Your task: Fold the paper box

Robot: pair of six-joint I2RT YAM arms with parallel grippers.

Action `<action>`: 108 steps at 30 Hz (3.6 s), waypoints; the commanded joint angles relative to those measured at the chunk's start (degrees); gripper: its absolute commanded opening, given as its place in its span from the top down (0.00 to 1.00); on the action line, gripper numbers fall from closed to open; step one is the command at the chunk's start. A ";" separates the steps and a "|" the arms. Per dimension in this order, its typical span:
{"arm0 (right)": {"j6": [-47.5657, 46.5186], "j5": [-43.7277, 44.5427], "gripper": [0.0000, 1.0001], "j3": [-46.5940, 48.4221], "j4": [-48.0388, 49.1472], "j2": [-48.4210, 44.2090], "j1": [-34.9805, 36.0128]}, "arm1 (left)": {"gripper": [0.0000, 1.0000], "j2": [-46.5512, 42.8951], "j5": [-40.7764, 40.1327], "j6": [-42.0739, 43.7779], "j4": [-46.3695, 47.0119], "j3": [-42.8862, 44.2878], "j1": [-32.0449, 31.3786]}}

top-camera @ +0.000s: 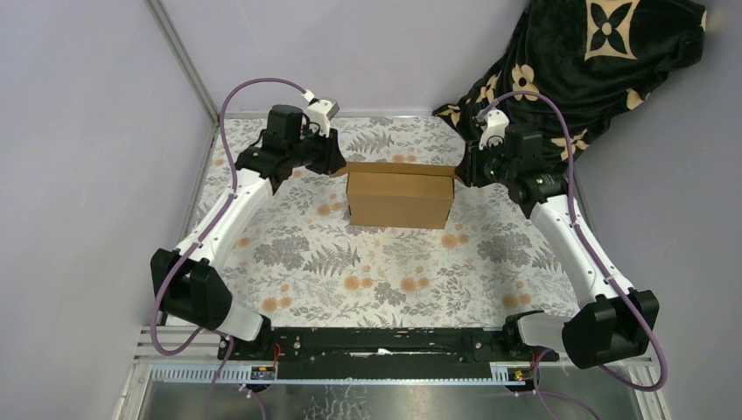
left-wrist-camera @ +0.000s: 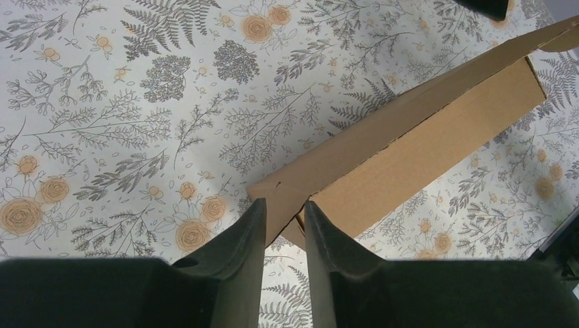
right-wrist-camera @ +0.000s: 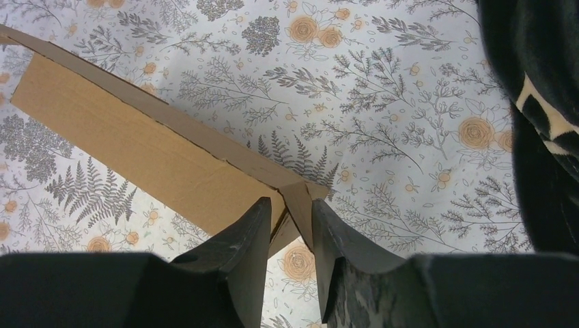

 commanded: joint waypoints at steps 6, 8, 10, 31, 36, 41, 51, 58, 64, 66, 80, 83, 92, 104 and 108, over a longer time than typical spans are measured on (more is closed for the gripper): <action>0.11 -2.08 0.69 2.27 2.18 0.34 0.38 | 0.75 1.22 -1.14 0.94 -0.61 2.37 -0.85; 0.11 -2.27 0.71 2.27 2.17 0.51 0.38 | 0.75 1.28 -1.25 0.94 -0.63 2.28 -0.84; 0.11 -2.27 0.71 2.27 2.16 0.68 0.38 | 0.75 1.28 -1.32 0.99 -0.72 2.24 -0.88; 0.11 -0.35 0.65 2.45 1.18 -0.53 0.45 | 0.69 1.30 -3.51 1.82 -3.25 2.67 -1.26; 0.13 0.18 0.62 2.38 0.87 -0.92 0.47 | 0.68 1.30 -4.13 1.82 -3.54 2.51 -1.22; 0.02 0.82 0.59 2.27 0.74 -0.97 0.49 | 0.61 0.91 -4.79 1.82 -3.62 2.56 -1.24; 0.11 1.50 0.63 2.80 0.54 -0.57 0.47 | 0.50 0.24 -5.19 1.82 -3.71 2.57 -1.25; 0.17 1.53 0.63 2.93 0.51 -0.44 0.42 | 0.45 -0.39 -4.45 1.82 -3.69 3.02 -1.20; 0.21 1.38 0.66 3.15 0.59 -0.09 0.47 | 0.45 -0.40 -3.91 1.82 -3.72 3.02 -1.20; 0.25 1.39 0.66 3.07 0.65 -0.16 0.43 | 0.45 -0.16 -3.78 1.82 -3.67 3.06 -1.20; 0.37 1.51 0.71 2.10 1.02 -0.53 0.47 | 0.59 1.73 -3.10 1.36 -3.12 4.10 -1.29; 0.50 1.44 0.71 1.98 1.02 -0.48 0.47 | 0.61 2.07 -3.11 1.21 -2.98 4.23 -1.37; 0.64 1.38 0.74 1.58 1.20 -0.18 0.44 | 0.71 3.14 -3.68 1.21 -3.01 4.43 -2.07; 0.97 1.67 0.89 2.09 0.72 0.53 0.52 | 0.83 3.87 -4.30 1.03 -3.72 5.44 -2.54; 1.38 1.58 0.92 2.63 0.61 0.74 0.47 | 0.86 4.50 -5.25 0.88 -4.77 6.51 -3.10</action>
